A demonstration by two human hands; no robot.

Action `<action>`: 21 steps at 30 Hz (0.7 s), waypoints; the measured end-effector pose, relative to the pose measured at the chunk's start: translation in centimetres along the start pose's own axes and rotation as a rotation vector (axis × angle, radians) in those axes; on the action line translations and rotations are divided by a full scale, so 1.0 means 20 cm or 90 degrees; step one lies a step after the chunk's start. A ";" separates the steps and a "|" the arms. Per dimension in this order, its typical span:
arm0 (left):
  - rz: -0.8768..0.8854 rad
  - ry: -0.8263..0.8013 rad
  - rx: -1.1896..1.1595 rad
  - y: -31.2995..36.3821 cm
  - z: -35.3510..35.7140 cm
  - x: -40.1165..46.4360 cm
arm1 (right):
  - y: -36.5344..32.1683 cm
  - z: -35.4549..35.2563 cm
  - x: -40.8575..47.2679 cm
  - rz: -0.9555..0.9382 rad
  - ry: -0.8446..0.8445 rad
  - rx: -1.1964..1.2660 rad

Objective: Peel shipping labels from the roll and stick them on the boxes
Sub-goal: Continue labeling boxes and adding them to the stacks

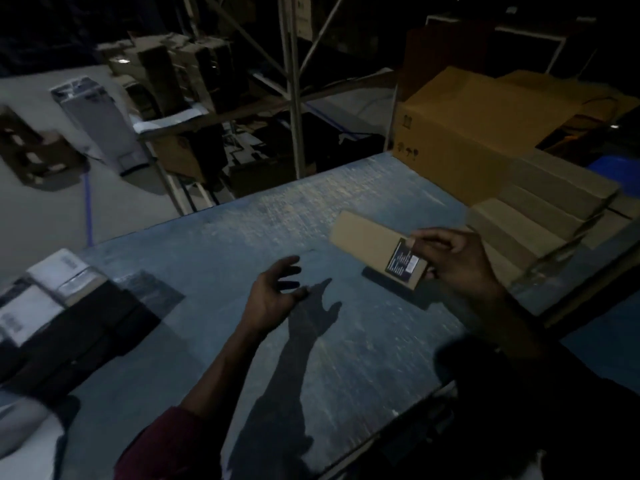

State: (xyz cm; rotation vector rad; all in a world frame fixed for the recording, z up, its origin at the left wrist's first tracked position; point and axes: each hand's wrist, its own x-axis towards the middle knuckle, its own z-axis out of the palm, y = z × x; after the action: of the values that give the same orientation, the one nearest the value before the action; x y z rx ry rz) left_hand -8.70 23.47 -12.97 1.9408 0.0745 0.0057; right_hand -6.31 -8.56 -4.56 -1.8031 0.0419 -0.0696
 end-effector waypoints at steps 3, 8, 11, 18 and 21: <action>0.021 -0.034 -0.022 -0.01 -0.25 -0.20 | 0.02 0.27 -0.07 0.015 -0.124 0.019; 0.050 0.017 0.093 -0.20 -0.53 -0.61 | 0.12 0.78 -0.24 0.094 -0.351 0.007; -0.004 0.094 0.138 -0.38 -0.66 -0.86 | 0.20 1.07 -0.34 0.121 -0.443 -0.014; -0.087 0.207 0.198 -0.55 -0.89 -1.17 | 0.26 1.57 -0.46 -0.027 -0.536 -0.126; -0.113 0.219 0.232 -0.62 -0.95 -1.23 | 0.28 1.69 -0.50 -0.032 -0.545 -0.145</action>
State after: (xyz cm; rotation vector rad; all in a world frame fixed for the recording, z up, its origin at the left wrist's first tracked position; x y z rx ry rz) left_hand -34.69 44.36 -16.82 2.2722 0.5054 0.2218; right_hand -13.92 23.71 -18.01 -1.9257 -0.6242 0.6947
